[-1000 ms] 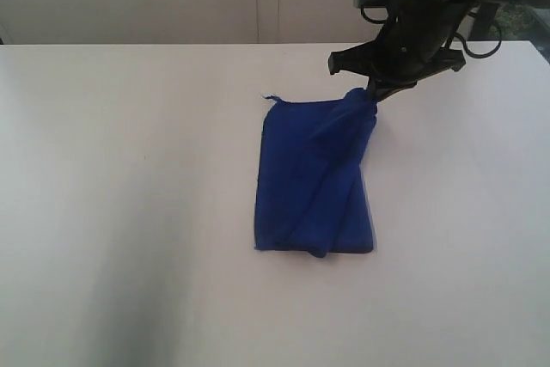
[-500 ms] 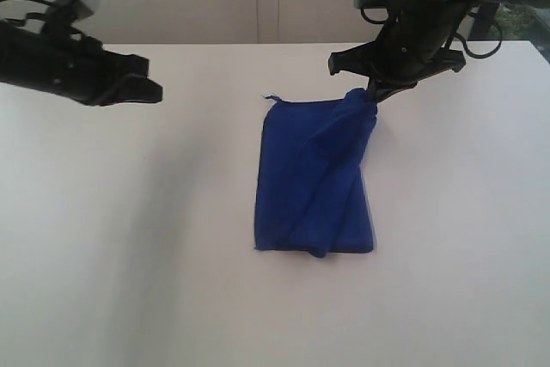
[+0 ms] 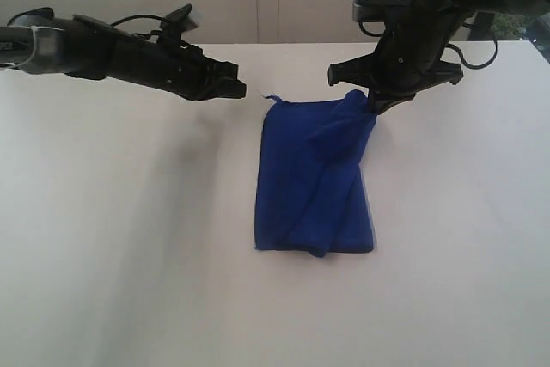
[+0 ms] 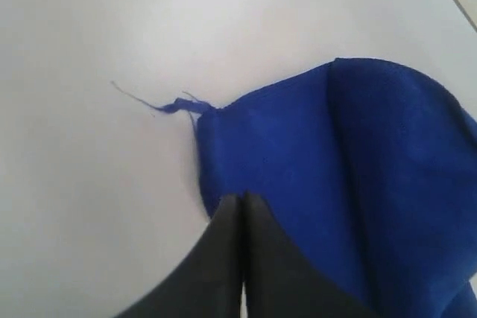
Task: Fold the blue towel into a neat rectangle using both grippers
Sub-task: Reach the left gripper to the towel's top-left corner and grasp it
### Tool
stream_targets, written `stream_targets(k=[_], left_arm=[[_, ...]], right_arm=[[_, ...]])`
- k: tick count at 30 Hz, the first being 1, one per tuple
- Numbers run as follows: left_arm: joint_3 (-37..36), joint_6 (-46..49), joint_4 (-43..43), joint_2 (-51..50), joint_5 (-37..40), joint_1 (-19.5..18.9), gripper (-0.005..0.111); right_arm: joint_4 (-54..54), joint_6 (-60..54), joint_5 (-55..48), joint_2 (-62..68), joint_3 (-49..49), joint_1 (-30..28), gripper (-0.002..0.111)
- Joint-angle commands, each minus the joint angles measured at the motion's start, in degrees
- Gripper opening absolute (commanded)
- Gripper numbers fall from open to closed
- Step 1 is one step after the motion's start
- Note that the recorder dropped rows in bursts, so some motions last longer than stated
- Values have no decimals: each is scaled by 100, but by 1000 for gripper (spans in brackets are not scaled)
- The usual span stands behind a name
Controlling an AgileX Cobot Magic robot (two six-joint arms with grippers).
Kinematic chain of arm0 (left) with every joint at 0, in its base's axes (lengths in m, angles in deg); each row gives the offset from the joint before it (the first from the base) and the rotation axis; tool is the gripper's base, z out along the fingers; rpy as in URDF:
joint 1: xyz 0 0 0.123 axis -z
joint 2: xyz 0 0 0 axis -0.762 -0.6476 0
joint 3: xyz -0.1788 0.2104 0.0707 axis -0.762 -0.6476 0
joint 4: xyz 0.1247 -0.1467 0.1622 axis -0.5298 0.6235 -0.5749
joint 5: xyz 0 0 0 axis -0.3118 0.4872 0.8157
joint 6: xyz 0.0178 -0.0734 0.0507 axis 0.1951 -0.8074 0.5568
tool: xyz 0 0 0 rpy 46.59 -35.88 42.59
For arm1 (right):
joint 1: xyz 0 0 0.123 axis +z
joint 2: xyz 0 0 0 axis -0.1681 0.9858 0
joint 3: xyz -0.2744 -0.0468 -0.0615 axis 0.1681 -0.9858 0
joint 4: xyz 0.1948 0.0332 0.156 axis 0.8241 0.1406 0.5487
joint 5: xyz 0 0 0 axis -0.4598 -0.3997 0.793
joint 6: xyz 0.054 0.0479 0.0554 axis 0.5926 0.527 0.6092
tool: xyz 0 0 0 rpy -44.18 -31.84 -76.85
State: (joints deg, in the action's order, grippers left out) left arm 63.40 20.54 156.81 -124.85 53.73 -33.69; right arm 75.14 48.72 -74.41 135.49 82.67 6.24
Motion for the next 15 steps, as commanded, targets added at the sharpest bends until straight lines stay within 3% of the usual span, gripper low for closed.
stream_targets(k=[1, 7, 15], left_arm=[[300, -37, 94, -237, 61, 206, 13], [331, 554, 94, -312, -467, 489, 47], [353, 871, 123, -511, -1489, 764, 52]], right_arm=[[-51, 32, -12, -19, 8, -51, 0], [-61, 32, 9, -19, 8, -51, 0], [-61, 32, 21, -19, 8, -51, 0]])
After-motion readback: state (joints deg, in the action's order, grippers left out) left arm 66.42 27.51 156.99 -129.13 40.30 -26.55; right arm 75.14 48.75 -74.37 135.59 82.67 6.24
